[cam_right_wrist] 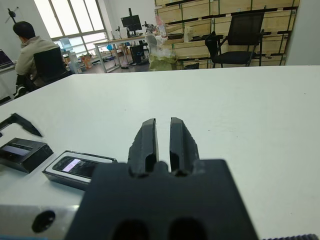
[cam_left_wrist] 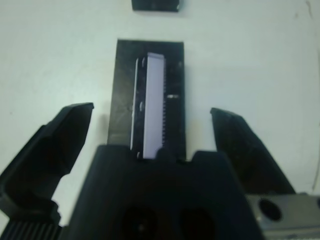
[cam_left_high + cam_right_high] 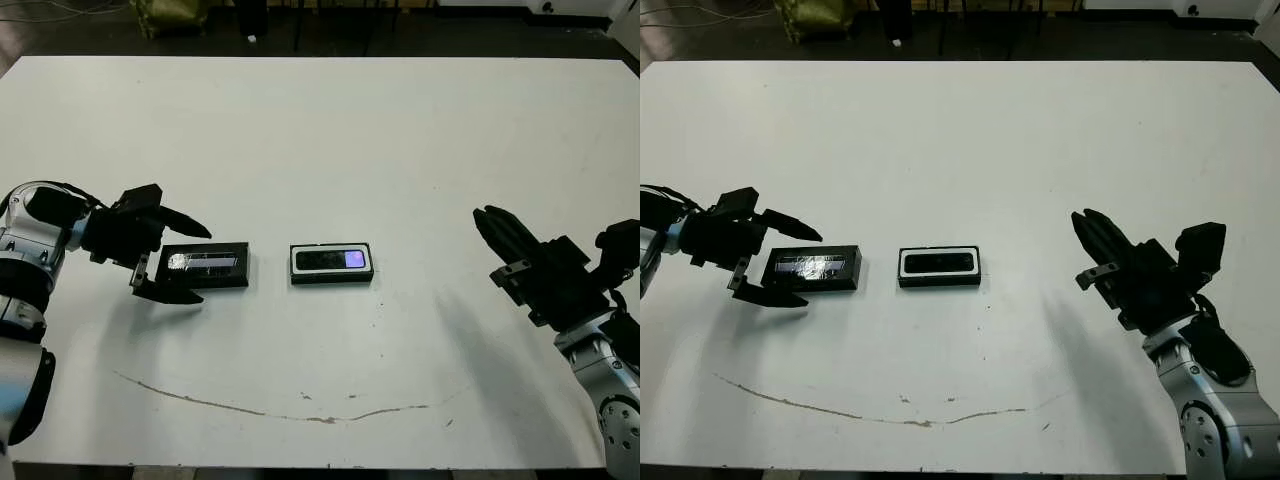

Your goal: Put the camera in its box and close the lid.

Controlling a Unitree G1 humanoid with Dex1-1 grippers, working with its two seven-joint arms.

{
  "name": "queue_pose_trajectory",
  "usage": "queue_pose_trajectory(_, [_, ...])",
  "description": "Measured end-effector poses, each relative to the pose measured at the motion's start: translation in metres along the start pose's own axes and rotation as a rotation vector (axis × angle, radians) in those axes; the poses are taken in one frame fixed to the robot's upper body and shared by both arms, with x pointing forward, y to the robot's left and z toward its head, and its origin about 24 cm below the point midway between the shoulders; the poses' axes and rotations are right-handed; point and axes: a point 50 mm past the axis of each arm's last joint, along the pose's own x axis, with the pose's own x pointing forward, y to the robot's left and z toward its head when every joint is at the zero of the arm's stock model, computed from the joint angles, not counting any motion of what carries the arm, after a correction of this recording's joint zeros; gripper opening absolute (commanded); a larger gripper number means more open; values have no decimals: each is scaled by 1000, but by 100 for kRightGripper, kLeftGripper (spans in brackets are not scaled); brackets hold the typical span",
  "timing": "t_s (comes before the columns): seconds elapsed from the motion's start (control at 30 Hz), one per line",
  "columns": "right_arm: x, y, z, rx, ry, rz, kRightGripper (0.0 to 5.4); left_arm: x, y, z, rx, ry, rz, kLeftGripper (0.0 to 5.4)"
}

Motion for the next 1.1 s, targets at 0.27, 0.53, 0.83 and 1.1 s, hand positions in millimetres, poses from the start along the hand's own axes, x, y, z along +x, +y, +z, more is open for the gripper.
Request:
queue_pose_trajectory(0.27, [0,-2,-4,9,14,3,0,0,9,-1,-22,17,113,539])
queue_pose_trajectory(0.53, [0,-3,-5,15,18,6,0,-1,7,-1,-12,25,74,539])
queue_pose_trajectory(0.83, [0,-5,-6,14,10,13,0,-4,3,-4,7,30,41,539])
queue_pose_trajectory(1.1, [0,-4,-5,11,6,13,0,-5,3,-5,8,46,49,539])
